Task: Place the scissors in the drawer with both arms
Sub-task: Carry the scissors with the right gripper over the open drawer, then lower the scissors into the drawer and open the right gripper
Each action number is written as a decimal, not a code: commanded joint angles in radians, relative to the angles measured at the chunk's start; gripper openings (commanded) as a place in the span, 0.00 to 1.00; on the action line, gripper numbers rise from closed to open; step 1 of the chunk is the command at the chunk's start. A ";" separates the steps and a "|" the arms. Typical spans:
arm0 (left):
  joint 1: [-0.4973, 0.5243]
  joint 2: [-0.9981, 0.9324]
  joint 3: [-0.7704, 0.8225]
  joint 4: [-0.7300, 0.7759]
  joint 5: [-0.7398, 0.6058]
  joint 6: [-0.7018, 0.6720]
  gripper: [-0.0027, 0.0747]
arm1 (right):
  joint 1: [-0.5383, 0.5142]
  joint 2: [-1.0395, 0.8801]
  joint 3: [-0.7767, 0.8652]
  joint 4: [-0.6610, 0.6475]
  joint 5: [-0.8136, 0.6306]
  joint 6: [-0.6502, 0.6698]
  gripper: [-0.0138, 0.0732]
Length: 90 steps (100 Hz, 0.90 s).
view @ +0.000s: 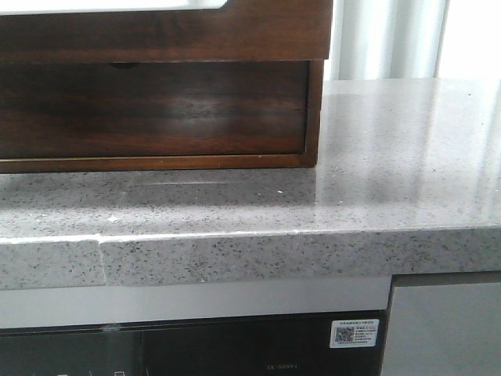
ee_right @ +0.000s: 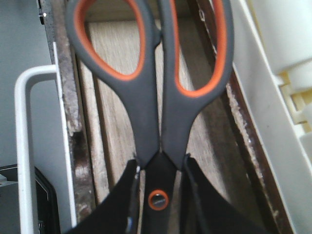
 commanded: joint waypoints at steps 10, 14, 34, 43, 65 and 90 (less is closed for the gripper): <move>-0.004 0.011 -0.027 -0.027 -0.040 -0.012 0.44 | 0.000 -0.021 -0.031 0.003 -0.068 -0.018 0.08; -0.004 0.011 -0.027 -0.027 -0.040 -0.012 0.44 | 0.000 -0.015 -0.031 -0.002 -0.068 -0.018 0.08; -0.004 0.011 -0.027 -0.027 -0.040 -0.012 0.44 | 0.000 0.007 -0.031 -0.014 -0.068 -0.018 0.08; -0.004 0.011 -0.027 -0.027 -0.040 -0.012 0.44 | 0.000 0.012 -0.031 -0.020 -0.068 -0.018 0.09; -0.004 0.011 -0.027 -0.027 -0.040 -0.012 0.44 | 0.000 0.014 -0.031 -0.045 -0.063 -0.018 0.21; -0.004 0.011 -0.027 -0.027 -0.040 -0.012 0.44 | 0.000 0.014 -0.031 -0.045 -0.059 -0.014 0.33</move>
